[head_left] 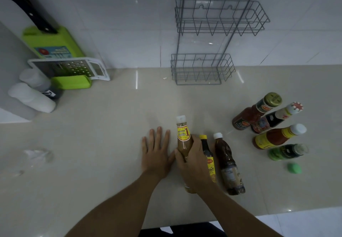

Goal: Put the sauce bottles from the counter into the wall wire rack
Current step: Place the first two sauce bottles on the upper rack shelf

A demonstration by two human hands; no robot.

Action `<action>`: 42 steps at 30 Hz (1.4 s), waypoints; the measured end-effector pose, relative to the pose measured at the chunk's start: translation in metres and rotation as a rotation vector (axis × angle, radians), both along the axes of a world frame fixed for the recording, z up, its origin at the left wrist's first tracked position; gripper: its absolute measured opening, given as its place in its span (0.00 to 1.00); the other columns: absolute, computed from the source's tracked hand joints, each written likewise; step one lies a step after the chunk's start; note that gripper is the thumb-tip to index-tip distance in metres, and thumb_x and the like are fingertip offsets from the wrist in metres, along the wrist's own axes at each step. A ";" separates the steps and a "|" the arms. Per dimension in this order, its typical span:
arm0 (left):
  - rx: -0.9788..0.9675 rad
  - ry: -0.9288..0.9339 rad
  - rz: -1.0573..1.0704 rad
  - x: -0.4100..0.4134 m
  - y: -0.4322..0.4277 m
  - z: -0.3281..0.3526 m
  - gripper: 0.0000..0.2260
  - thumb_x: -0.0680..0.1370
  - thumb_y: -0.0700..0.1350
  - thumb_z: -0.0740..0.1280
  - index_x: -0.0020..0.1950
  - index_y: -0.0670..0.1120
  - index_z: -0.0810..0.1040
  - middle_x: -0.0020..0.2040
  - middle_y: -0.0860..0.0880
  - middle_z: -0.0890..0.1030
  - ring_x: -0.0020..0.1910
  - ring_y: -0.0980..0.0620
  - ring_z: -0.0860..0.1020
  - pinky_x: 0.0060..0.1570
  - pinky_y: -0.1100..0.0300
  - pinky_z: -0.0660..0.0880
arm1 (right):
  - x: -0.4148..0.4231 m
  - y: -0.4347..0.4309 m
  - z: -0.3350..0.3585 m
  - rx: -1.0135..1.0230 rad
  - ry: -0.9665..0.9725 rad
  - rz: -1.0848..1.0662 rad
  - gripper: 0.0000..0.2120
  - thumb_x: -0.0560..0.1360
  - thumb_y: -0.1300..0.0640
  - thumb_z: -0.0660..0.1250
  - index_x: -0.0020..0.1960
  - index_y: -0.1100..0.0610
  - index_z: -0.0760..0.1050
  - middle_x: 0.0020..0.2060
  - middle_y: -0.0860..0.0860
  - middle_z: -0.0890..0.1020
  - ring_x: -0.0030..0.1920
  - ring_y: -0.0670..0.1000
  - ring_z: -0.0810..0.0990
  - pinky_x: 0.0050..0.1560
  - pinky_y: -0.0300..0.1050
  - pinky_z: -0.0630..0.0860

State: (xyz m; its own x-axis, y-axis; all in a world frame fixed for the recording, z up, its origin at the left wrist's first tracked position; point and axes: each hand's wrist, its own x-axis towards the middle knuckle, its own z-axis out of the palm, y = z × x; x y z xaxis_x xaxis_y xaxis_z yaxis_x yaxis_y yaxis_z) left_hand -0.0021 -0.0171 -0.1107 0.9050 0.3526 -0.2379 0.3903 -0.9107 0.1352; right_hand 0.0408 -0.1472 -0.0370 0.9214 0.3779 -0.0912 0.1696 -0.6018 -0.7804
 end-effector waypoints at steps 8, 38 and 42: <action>-0.005 -0.013 -0.013 0.028 0.018 0.036 0.30 0.79 0.62 0.45 0.73 0.48 0.69 0.69 0.43 0.75 0.65 0.39 0.73 0.62 0.46 0.69 | 0.059 0.013 0.054 0.318 -0.036 -0.031 0.31 0.72 0.57 0.74 0.71 0.51 0.65 0.56 0.45 0.78 0.54 0.39 0.78 0.53 0.27 0.72; -0.894 -0.650 0.415 0.244 0.071 0.254 0.22 0.86 0.52 0.46 0.78 0.50 0.65 0.73 0.46 0.73 0.72 0.45 0.70 0.71 0.56 0.62 | 0.296 0.147 0.233 0.537 -0.277 0.285 0.36 0.75 0.56 0.72 0.74 0.57 0.53 0.63 0.57 0.73 0.63 0.54 0.76 0.64 0.54 0.77; -0.907 -0.643 0.397 0.244 0.071 0.253 0.22 0.86 0.52 0.45 0.78 0.51 0.65 0.73 0.45 0.72 0.72 0.45 0.69 0.73 0.54 0.61 | 0.295 0.143 0.231 0.510 -0.197 0.304 0.36 0.76 0.57 0.71 0.74 0.55 0.51 0.65 0.56 0.71 0.64 0.54 0.75 0.63 0.54 0.77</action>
State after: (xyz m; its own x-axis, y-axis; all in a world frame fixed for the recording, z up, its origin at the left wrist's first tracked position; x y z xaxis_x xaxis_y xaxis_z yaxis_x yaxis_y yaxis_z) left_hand 0.2414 0.0536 0.1420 0.8152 0.5727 -0.0871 0.2487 -0.2102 0.9455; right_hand 0.3362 -0.0043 0.1941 0.7469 0.5771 0.3302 0.4443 -0.0636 -0.8936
